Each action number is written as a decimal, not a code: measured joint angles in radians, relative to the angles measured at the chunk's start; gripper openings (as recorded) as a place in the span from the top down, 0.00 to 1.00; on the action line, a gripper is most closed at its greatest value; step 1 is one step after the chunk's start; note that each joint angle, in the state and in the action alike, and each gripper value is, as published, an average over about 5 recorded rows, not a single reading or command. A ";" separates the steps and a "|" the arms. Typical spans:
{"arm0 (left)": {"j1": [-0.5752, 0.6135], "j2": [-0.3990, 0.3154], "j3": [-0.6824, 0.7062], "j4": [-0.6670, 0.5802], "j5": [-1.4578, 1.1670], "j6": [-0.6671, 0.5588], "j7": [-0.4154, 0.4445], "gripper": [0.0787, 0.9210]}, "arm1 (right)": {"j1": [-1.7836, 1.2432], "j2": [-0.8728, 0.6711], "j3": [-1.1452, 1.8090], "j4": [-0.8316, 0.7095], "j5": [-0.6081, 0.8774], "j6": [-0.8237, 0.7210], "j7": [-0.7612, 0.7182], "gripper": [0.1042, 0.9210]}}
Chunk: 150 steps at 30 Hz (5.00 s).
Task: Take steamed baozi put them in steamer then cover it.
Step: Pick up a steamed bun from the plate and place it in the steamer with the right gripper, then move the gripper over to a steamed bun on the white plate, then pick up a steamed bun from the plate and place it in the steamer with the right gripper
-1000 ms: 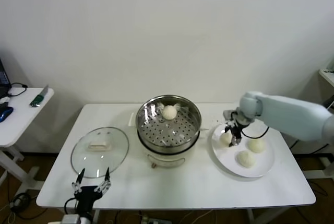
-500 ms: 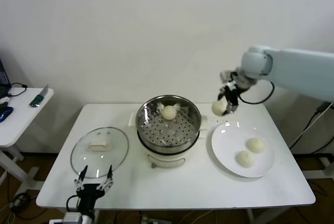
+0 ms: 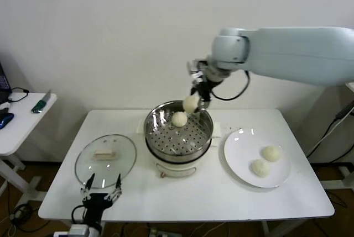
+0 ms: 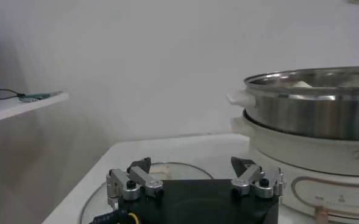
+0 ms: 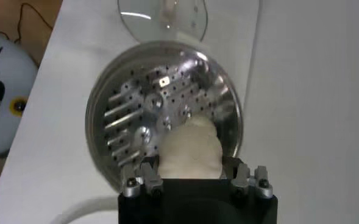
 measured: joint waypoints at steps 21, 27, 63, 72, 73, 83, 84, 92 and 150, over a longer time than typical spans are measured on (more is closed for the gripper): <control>0.005 0.001 -0.002 0.002 0.007 -0.007 0.002 0.12 | -0.232 0.212 0.001 -0.178 -0.054 -0.035 0.041 0.29; 0.006 0.003 -0.002 0.002 0.006 -0.010 0.002 0.12 | -0.283 0.252 -0.002 -0.246 -0.071 -0.025 0.031 0.29; 0.010 0.003 -0.009 -0.006 0.009 -0.012 -0.003 0.12 | -0.278 0.236 -0.013 -0.307 -0.083 0.069 -0.031 0.12; 0.011 0.005 -0.009 -0.005 0.009 -0.012 -0.003 0.12 | -0.135 0.016 -0.073 -0.158 -0.069 0.129 -0.118 0.12; 0.011 0.007 -0.009 -0.003 0.009 -0.012 -0.003 0.12 | -0.124 -0.013 -0.081 -0.140 -0.073 0.136 -0.128 0.12; 0.009 0.007 -0.010 0.001 0.009 -0.013 -0.003 0.12 | -0.092 -0.307 -0.148 -0.029 -0.195 0.198 -0.191 0.12; 0.010 0.005 -0.010 0.000 0.009 -0.013 -0.003 0.12 | -0.096 -0.332 -0.149 -0.024 -0.212 0.200 -0.193 0.12; 0.021 -0.003 -0.014 -0.008 0.015 -0.014 -0.003 0.12 | -0.172 -0.483 -0.127 -0.019 -0.349 0.211 -0.196 0.12; 0.063 -0.030 -0.019 -0.024 0.044 -0.021 -0.007 0.12 | -0.622 -0.544 0.185 -0.108 -0.641 0.210 -0.138 0.31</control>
